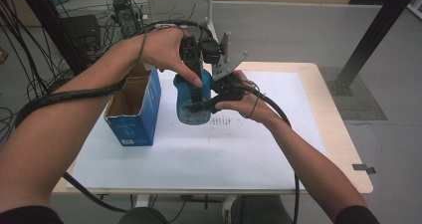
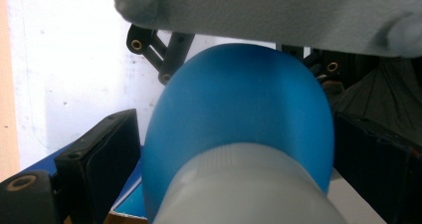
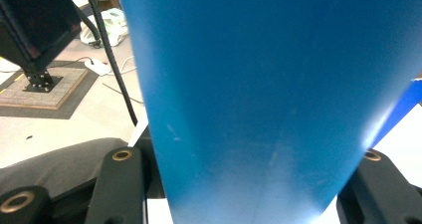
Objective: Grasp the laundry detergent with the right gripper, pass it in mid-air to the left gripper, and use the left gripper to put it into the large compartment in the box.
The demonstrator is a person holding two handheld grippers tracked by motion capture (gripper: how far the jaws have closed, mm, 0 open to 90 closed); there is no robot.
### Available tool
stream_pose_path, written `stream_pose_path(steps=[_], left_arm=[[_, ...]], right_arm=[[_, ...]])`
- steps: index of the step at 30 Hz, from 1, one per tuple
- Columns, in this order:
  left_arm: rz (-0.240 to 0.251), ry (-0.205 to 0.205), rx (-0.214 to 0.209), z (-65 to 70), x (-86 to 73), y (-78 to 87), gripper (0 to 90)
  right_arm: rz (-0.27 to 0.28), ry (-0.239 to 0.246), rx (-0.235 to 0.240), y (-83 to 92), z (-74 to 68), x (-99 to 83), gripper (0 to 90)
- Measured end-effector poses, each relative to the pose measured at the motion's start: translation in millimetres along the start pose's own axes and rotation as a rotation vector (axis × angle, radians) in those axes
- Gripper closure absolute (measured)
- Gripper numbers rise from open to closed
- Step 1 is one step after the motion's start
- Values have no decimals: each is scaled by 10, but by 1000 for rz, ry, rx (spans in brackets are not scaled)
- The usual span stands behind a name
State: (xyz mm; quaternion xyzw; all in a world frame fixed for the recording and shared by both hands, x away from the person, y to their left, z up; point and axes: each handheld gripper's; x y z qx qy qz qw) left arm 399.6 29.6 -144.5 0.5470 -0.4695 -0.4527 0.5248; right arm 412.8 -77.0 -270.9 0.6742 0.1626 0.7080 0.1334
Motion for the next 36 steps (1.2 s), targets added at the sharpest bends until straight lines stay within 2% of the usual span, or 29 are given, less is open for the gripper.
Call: stream_pose_path(steps=[36], left_arm=[[2,-7,12,21,3,37,95]], right_arm=[[-7,0,-1,6,-16,3,442]])
Point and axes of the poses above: each handheld gripper's, and its own axes: y roughly backward along the jaws, x roughly out of its top, z roughly to its right, and after that the axes turned 1 degree about -z, right-handed
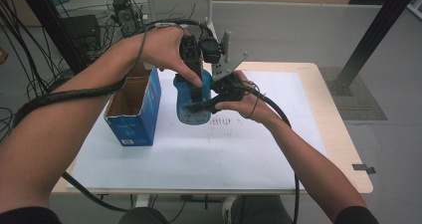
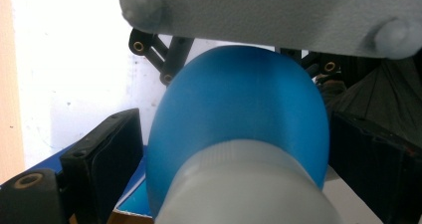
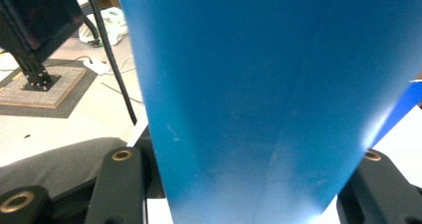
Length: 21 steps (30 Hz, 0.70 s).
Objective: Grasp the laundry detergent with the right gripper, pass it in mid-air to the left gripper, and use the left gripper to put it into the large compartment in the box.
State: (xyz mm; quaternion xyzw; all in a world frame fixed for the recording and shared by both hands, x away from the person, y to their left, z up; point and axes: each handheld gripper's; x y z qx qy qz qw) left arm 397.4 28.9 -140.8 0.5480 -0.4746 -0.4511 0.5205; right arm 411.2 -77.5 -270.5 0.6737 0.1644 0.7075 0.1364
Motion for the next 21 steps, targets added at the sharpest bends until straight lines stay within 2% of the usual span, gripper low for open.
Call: stream_pose_path(steps=[8,15,21], left_arm=[[1,-7,7,2,2,3,137],[12,-19,21,6,5,14,242],[14,-25,25,14,1,11,273]], right_arm=[[-4,5,-4,1,1,-1,441],[-5,14,-8,11,1,1,441],[-6,26,-14,13,2,3,441]])
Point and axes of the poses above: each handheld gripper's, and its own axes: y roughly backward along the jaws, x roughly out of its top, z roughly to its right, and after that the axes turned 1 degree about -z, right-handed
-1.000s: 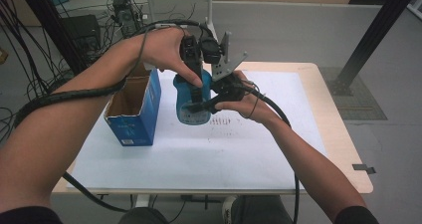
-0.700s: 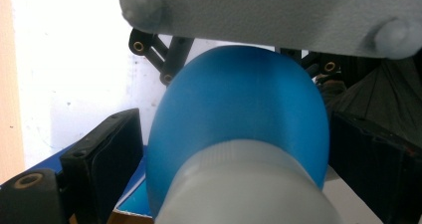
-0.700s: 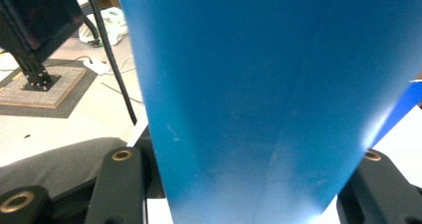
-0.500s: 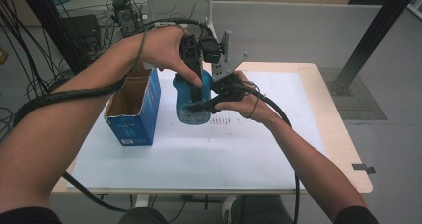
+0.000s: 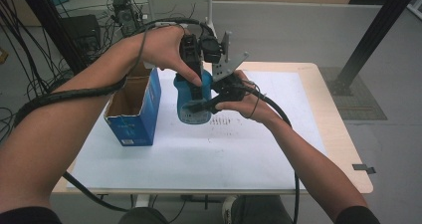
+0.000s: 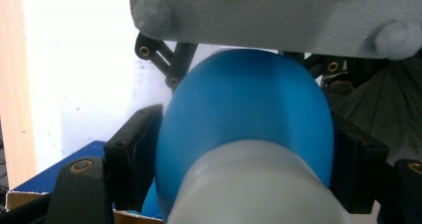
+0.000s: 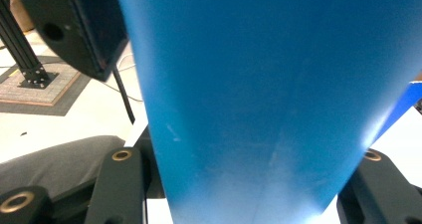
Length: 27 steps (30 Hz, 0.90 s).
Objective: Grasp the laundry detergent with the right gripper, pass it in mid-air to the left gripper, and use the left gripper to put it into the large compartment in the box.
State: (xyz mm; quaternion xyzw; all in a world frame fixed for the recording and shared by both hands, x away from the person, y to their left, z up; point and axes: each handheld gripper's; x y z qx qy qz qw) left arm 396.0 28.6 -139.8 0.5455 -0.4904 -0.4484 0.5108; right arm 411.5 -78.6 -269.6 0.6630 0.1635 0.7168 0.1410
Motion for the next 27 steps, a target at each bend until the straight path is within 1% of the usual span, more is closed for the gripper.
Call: stream_pose_path(steps=[1,2,3,5,6,8,21,23,27], left_arm=[[-1,-1,0,1,-1,0,281],[-2,-1,-1,1,-2,-1,297],[-6,-2,-2,4,-4,-4,297],[-6,-2,0,4,-5,-8,334],[-5,-3,0,1,-7,-9,334],[-9,-1,0,-2,-9,-8,363],[-16,-10,10,9,-15,-19,370],[-17,-10,11,8,-14,-24,370],[-20,-12,11,9,-9,-24,370]], right_arm=[[6,-13,11,0,-12,4,441],[7,-15,13,2,-15,6,441],[7,-15,13,2,-15,6,441],[7,-14,14,1,-15,5,440],[7,-14,14,1,-15,5,440],[5,-12,15,-2,-18,5,440],[6,-11,15,-19,-19,1,439],[8,-4,12,-24,-13,-3,439],[6,-11,13,-22,-17,-7,439]])
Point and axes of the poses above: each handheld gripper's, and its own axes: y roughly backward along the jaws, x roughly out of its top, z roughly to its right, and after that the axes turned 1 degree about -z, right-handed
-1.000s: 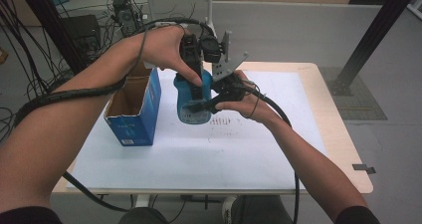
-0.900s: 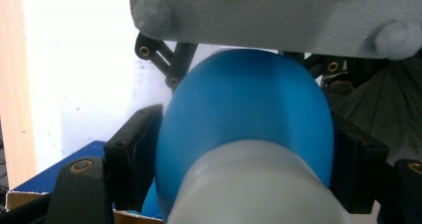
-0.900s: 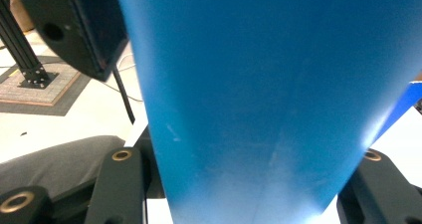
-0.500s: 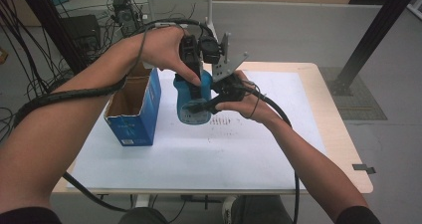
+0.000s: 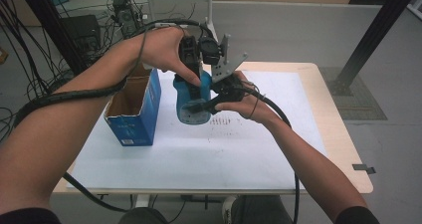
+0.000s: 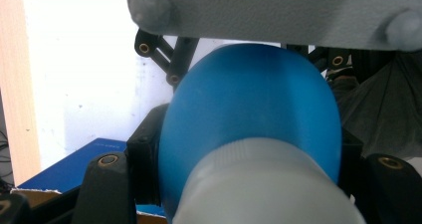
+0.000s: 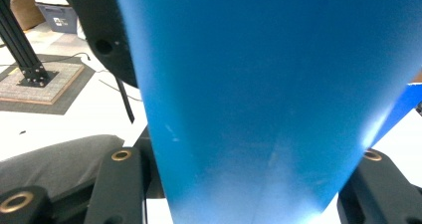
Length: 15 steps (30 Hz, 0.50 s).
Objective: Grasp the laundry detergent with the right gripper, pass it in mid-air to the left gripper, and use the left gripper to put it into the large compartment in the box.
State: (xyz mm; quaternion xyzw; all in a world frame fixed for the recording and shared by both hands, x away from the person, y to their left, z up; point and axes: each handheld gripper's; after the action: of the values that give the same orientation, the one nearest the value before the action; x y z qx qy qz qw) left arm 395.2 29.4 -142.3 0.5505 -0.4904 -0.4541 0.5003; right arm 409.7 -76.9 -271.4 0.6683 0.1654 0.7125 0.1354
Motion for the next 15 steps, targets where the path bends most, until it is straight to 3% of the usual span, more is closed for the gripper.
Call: stream_pose_path(steps=[15], left_arm=[[-2,-5,0,-9,-10,-23,371]], right_arm=[[5,7,-1,-25,18,-17,436]])
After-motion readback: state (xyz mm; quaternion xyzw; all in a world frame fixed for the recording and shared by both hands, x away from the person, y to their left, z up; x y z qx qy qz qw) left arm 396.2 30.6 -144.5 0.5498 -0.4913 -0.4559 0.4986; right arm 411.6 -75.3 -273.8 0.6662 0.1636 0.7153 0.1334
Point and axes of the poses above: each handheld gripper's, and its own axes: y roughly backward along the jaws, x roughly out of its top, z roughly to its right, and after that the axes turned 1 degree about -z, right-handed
